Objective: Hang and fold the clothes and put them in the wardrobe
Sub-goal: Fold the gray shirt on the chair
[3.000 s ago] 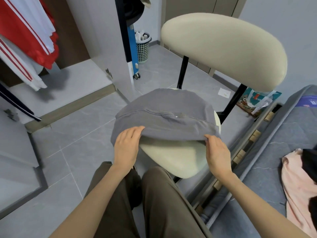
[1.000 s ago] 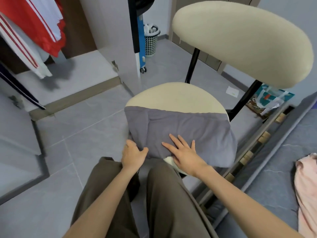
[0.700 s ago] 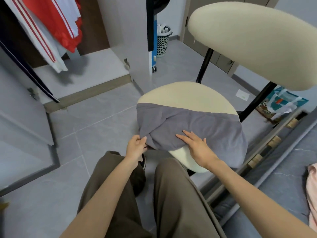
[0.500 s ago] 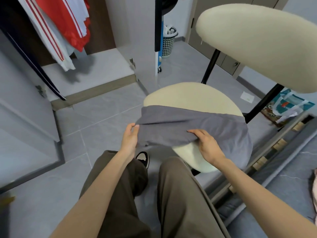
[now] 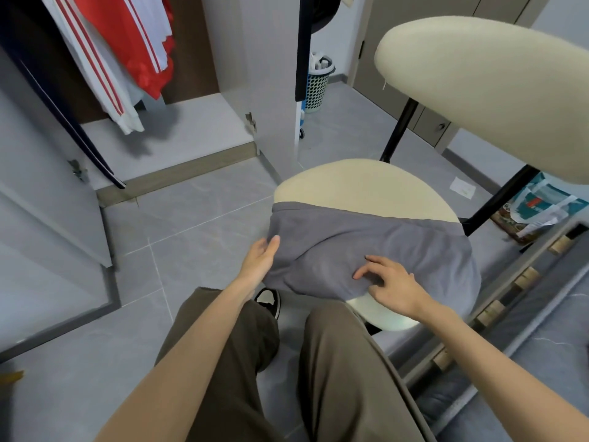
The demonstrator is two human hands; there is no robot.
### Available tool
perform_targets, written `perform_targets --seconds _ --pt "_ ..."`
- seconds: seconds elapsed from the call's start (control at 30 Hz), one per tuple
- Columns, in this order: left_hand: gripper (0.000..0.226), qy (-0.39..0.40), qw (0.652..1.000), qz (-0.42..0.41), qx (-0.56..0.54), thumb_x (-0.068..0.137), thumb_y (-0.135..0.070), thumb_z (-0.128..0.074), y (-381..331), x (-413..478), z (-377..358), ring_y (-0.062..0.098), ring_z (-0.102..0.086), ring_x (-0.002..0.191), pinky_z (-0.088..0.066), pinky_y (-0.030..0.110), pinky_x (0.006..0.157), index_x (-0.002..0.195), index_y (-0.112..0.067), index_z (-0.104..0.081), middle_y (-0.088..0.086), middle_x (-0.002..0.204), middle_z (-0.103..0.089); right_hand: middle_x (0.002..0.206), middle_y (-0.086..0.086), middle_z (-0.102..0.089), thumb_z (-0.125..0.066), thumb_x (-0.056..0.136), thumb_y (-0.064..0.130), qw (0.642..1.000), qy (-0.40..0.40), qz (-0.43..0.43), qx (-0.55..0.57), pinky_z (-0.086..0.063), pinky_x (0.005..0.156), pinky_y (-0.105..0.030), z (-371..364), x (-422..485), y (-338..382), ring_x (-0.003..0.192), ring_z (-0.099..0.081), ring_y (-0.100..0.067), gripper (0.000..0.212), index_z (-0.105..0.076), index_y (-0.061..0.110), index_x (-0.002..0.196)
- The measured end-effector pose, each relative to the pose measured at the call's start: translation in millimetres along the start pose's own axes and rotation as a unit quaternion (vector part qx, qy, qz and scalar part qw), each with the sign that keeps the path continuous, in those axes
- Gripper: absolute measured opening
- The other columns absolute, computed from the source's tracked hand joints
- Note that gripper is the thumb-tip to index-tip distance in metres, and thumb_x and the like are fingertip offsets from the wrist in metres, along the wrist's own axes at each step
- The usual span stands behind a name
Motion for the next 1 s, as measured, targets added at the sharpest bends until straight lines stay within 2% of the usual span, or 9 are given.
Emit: perform_targets --seconds 0.07,0.17,0.3,0.43,0.53,0.63,0.77,0.9,1.0 --pt "0.057 0.007 1.0 -0.009 -0.012 0.092 -0.044 -0.059 -6.4 6.8 -10.6 0.009 -0.054 0.117 -0.042 0.017 0.087 0.139 -0.015 -0.045 -0.004 0.133 -0.052 0.154 0.007 -0.031 -0.049 0.089 0.021 1.0 0.009 0.001 0.003 -0.02 0.112 -0.061 1.9 4.8 3.4 0.143 -0.022 -0.019 0.034 -0.056 0.054 0.095" --pt "0.052 -0.038 0.996 -0.034 0.073 0.094 -0.039 -0.058 -8.0 19.6 -19.0 0.022 -0.053 0.121 -0.045 0.034 0.099 0.134 -0.007 -0.048 0.005 0.131 -0.055 0.16 0.012 -0.014 -0.046 0.096 0.042 0.999 -0.003 0.004 -0.045 -0.012 0.113 -0.065 -1.7 11.6 2.7 0.147 -0.007 -0.02 0.04 -0.038 0.058 0.131" --pt "0.039 -0.118 0.987 -0.1 0.035 0.1 -0.035 -0.046 -19.7 33.9 -18.6 0.029 -0.058 0.094 -0.046 0.044 0.089 0.103 0.004 -0.053 0.021 0.103 -0.061 0.159 0.019 0.013 -0.032 0.095 0.063 0.994 0.033 -0.023 -0.105 0.006 0.11 -0.068 -15.4 17.5 -0.5 0.148 0.016 -0.026 0.055 0.006 0.073 0.132" --pt "0.041 -0.173 0.98 -0.093 0.022 0.1 -0.038 -0.046 -30.1 54.3 -20.5 0.029 -0.055 0.085 -0.047 0.043 0.082 0.1 0.003 -0.051 0.021 0.097 -0.06 0.157 0.02 0.022 -0.017 0.088 0.073 0.991 -0.008 -0.019 -0.131 0.014 0.109 -0.065 -20.3 21.5 -6.6 0.146 0.023 -0.027 0.054 0.015 0.073 0.131" --pt "0.031 -0.167 0.985 -0.022 0.023 0.101 -0.034 -0.045 -23.0 70.9 -28.3 0.026 -0.053 0.089 -0.042 0.037 0.078 0.098 -0.004 -0.048 0.009 0.09 -0.056 0.157 0.022 0.022 -0.007 0.082 0.076 0.991 -0.019 -0.012 -0.131 0.017 0.11 -0.061 -21.0 23.4 -10.2 0.146 0.023 -0.023 0.055 0.014 0.072 0.132" --pt "0.023 -0.21 0.973 0.002 0.097 0.1 -0.023 -0.048 -26.9 71.8 -39.0 0.031 -0.049 0.113 -0.04 0.038 0.091 0.116 -0.008 -0.045 0.011 0.118 -0.051 0.157 0.023 0.019 -0.006 0.084 0.073 0.993 -0.016 -0.004 -0.116 0.021 0.111 -0.056 -20.2 23.1 -10.9 0.146 0.022 -0.018 0.053 0.009 0.071 0.135" --pt "0.044 -0.293 0.914 -0.141 0.241 0.091 -0.004 -0.056 -50.4 43.0 -54.4 0.026 -0.036 0.125 -0.032 0.04 0.102 0.132 -0.015 -0.043 0.01 0.136 -0.038 0.158 0.021 -0.01 -0.026 0.1 0.05 0.998 -0.06 0.021 0.023 0.013 0.117 -0.046 -8.5 20.3 -10.3 0.149 0.003 -0.01 0.041 -0.027 0.06 0.14" --pt "0.033 -0.163 0.878 -0.309 0.329 0.093 -0.007 -0.051 -56.8 8.0 -97.5 0.023 -0.04 0.127 -0.03 0.041 0.108 0.124 -0.018 -0.057 0.003 0.132 -0.047 0.141 0.0 -0.051 -0.048 0.1 0.018 0.971 -0.23 0.016 0.066 -0.024 0.115 -0.032 15.7 3.4 -28.3 0.135 -0.04 -0.021 0.032 -0.058 0.024 0.13" --pt "0.037 -0.012 0.884 -0.3 0.358 0.1 -0.019 -0.042 -52.3 -7.0 -145.1 0.02 -0.021 0.142 -0.007 0.05 0.119 0.135 -0.026 -0.049 -0.003 0.149 -0.035 0.142 -0.01 -0.048 -0.053 0.096 0.012 0.941 -0.33 -0.077 0.012 -0.024 0.11 -0.036 28.1 -18.3 -59.9 0.133 -0.04 -0.03 0.033 -0.058 0.012 0.129"
Point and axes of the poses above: each hand's wrist, its own x-axis towards the middle knuckle, its own z-axis out of the back of the hand, y = z × x, the point moved 3 cm from there along x, towards the middle knuckle
